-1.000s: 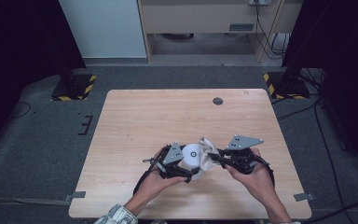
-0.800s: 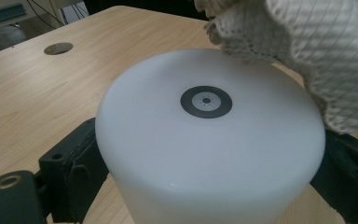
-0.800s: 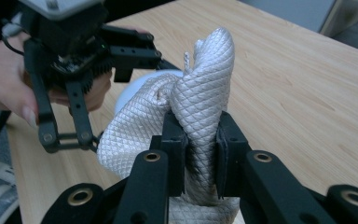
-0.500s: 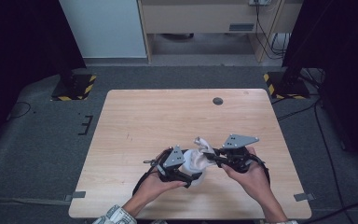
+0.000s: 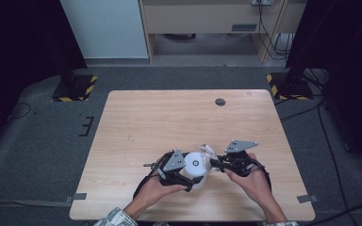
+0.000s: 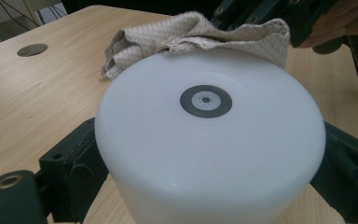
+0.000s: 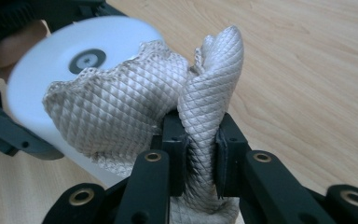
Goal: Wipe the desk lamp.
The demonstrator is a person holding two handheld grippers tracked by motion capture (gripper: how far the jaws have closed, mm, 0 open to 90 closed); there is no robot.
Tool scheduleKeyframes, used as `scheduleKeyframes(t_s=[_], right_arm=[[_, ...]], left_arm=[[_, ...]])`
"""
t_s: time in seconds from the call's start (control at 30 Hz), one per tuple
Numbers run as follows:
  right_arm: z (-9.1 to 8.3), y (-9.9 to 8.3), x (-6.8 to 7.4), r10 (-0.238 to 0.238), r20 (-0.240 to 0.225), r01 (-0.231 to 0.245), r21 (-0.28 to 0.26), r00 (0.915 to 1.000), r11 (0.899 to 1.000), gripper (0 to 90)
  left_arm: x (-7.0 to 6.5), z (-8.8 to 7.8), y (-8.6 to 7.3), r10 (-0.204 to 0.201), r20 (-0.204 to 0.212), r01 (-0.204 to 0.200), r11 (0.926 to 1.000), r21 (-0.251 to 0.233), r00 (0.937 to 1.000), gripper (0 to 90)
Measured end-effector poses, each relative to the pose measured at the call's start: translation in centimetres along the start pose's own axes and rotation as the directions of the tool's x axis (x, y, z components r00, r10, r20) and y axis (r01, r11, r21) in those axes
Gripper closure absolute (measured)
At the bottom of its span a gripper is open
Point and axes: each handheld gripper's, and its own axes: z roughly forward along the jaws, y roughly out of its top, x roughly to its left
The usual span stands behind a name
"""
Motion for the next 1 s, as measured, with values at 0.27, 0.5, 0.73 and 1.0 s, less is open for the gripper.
scheduleKeyframes(t_s=[0.27,0.5,0.73,1.0], right_arm=[[1.9,-1.6,-0.4,0.023,-0.014,-0.021,0.085,0.9997,0.996,77.7],[0.4,-0.6,-0.1,0.02,-0.019,-0.02,0.006,0.9996,1.0,77.7],[0.5,-0.2,-0.5,0.017,-0.042,-0.018,-0.035,0.999,0.999,77.7],[3.0,-1.4,-0.9,0.018,-0.034,-0.015,0.087,0.9992,0.996,77.7]], left_arm=[[-0.1,-0.2,-0.1,0.005,0.01,-0.005,1.0,0.002,0.9999,7.5],[-0.2,-0.2,-0.1,0.012,0.019,-0.012,0.9999,0.002,0.9997,7.5],[-0.2,-0.2,-0.1,0.011,0.02,-0.011,0.9999,0.001,0.9997,7.5],[-0.1,-0.2,-0.1,0.012,0.024,-0.013,0.9999,0.001,0.9996,7.5]])
